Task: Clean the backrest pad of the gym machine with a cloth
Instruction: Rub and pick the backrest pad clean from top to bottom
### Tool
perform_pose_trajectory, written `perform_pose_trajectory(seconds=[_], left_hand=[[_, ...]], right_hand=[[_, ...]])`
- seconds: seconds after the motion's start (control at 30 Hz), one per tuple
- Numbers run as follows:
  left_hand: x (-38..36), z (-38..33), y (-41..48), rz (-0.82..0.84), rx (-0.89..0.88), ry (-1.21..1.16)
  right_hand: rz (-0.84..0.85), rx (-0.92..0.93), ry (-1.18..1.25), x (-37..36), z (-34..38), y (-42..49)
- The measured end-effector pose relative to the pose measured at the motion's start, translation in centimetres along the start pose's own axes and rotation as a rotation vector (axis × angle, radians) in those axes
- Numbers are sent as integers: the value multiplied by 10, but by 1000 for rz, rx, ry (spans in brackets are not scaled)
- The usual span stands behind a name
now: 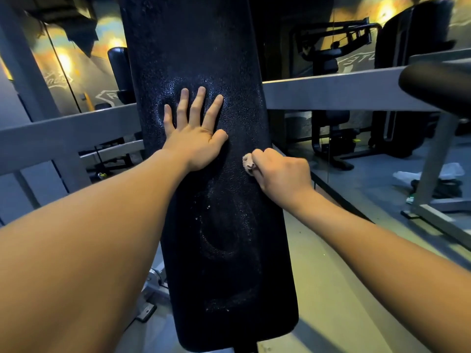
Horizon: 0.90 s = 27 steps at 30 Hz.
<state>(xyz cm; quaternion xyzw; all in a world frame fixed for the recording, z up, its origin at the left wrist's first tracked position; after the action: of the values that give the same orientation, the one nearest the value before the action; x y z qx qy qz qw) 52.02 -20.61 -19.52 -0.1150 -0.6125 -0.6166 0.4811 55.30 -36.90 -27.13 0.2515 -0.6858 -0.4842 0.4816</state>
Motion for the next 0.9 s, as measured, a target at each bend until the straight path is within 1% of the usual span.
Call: perform_pose_trajectory(seconds=[0.07,0.13,0.17,0.23,0.3,0.37,0.47,0.57,0.67,0.8,0.83,0.9], left_hand=[[0,0,0,-10,-1,4],[1,0,0,-16,-4,12],[1,0,0,-17,-6,11],[1,0,0,-11,-7,4],[1,1,0,0,-4,-6],[1,1,0,6,-3,-11],[1,0,1,-2,-5,-4],[0,0,0,-9,-1,4],[-1,1,0,-1,2,5],[0,0,-1,-3,-5,2],[0,1,-1,-9,-7,5],[0,1,-1,-18,-6,8]], right_hand=[[-83,13,-56,7,-8,30],[-203,-41,-155,25,-13,77],[-191,-94,-191,29,-18,100],[-96,-184,-189,23,-26,125],[-93,-231,-184,15,-28,114],[-134,-205,-216,13,-16,81],[-110,-91,-189,0,-3,35],[-100,-55,-175,1,-3,28],[-120,-36,-226,5,2,26],[-132,92,-214,10,-4,43],[-152,87,-221,14,-10,60],[-165,-13,-210,28,-24,103]])
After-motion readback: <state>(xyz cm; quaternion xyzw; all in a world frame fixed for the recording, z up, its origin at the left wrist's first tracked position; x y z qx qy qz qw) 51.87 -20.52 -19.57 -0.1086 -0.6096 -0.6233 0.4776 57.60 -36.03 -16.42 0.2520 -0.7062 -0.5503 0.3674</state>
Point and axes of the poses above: each hand's wrist, its own y-axis towards the middle knuckle, its own x-axis out of the back of the hand, z = x × y, the point moved 10 cm from there along y, towards the middle knuckle, and after that the axes turned 11 degrees about y, right-handed, at the moved point
